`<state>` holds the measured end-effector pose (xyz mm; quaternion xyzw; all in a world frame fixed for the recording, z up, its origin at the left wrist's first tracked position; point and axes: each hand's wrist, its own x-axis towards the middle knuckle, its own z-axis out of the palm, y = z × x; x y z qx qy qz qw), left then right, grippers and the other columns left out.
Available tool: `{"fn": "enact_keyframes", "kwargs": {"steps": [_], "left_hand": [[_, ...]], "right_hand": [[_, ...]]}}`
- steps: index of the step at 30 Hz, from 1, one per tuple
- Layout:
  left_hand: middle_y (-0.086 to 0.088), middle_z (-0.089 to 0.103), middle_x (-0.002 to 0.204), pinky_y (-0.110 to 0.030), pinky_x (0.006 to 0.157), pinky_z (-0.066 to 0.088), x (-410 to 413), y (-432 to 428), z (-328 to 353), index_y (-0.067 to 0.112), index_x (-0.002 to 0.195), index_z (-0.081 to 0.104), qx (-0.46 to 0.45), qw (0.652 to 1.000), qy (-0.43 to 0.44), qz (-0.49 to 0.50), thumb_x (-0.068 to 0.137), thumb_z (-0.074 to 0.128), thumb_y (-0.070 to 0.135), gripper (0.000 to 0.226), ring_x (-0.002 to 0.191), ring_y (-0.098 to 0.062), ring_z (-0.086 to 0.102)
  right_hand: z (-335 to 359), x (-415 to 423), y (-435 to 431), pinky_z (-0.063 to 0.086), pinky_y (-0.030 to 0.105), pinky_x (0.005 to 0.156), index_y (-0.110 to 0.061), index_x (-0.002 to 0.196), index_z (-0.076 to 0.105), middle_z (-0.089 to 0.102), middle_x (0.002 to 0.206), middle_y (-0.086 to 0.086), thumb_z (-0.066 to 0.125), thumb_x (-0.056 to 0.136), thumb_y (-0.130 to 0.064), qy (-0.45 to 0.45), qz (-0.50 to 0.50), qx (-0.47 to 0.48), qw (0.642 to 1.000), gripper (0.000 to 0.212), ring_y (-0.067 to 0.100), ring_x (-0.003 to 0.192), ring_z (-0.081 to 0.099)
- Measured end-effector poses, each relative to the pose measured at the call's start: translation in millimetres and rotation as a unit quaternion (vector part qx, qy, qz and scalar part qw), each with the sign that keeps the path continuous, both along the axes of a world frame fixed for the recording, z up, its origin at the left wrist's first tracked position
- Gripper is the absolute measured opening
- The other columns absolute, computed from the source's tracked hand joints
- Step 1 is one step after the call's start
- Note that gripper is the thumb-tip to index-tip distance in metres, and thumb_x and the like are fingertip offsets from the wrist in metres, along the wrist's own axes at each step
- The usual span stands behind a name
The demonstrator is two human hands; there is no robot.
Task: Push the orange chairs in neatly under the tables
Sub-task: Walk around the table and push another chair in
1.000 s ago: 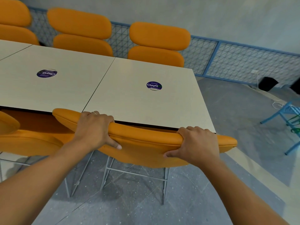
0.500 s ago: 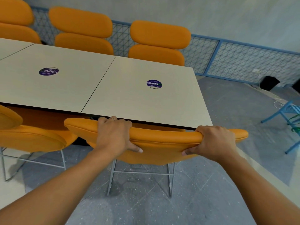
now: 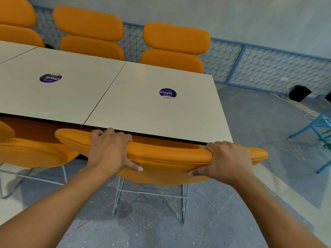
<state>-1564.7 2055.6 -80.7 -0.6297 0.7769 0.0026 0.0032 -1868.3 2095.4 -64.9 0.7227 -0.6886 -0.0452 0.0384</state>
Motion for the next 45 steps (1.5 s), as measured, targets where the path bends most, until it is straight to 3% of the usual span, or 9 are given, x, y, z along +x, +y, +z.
{"fn": "enact_keyframes", "kwargs": {"steps": [10, 23, 31, 36, 45], "left_hand": [[0.015, 0.054, 0.078, -0.038, 0.083, 0.03, 0, -12, 8, 0.038, 0.089, 0.054, 0.038, 0.999, -0.003, -0.004, 0.035, 0.051, 0.096, 0.08, 0.099, -0.015, 0.049], [0.012, 0.063, 0.089, -0.039, 0.084, 0.029, -3, -7, 3, 0.036, 0.098, 0.058, -0.001, 1.0, 0.003, -0.003, 0.04, 0.056, 0.094, 0.082, 0.101, -0.018, 0.052], [0.013, 0.061, 0.088, -0.039, 0.081, 0.03, -12, 0, 0, 0.038, 0.096, 0.056, -0.001, 1.0, -0.017, -0.02, 0.041, 0.048, 0.097, 0.082, 0.101, -0.017, 0.052], [0.015, 0.054, 0.08, -0.037, 0.077, 0.024, 12, -4, 0, 0.037, 0.093, 0.056, 0.002, 1.0, -0.007, -0.031, 0.036, 0.048, 0.097, 0.083, 0.095, -0.016, 0.051], [0.015, 0.057, 0.081, -0.037, 0.077, 0.021, 16, -3, -2, 0.037, 0.092, 0.055, -0.01, 1.0, 0.001, -0.02, 0.036, 0.051, 0.096, 0.082, 0.094, -0.017, 0.05]], "right_hand": [[0, 6, -7, 0.037, 0.028, 0.063, -0.034, 0.086, 0.061, 0.056, 0.072, -0.014, 0.056, 0.047, -0.1, -0.013, -0.024, -0.002, 1.0, 0.077, 0.009, 0.073, 0.055], [4, 4, -13, 0.038, 0.028, 0.064, -0.036, 0.09, 0.06, 0.057, 0.076, -0.014, 0.05, 0.048, -0.103, 0.011, -0.015, 0.015, 1.0, 0.08, 0.009, 0.074, 0.055], [0, -4, -4, 0.036, 0.028, 0.059, -0.034, 0.083, 0.061, 0.058, 0.072, -0.014, 0.06, 0.041, -0.099, -0.026, -0.06, 0.006, 0.998, 0.078, 0.01, 0.072, 0.055], [-4, 19, 6, 0.034, 0.028, 0.063, -0.032, 0.084, 0.059, 0.056, 0.073, -0.013, 0.061, 0.043, -0.098, -0.02, -0.066, 0.0, 0.998, 0.077, 0.011, 0.074, 0.055], [-5, 21, 8, 0.038, 0.03, 0.07, -0.032, 0.092, 0.063, 0.06, 0.08, -0.011, 0.055, 0.047, -0.1, -0.016, -0.039, -0.016, 0.999, 0.083, 0.012, 0.078, 0.055]]}}
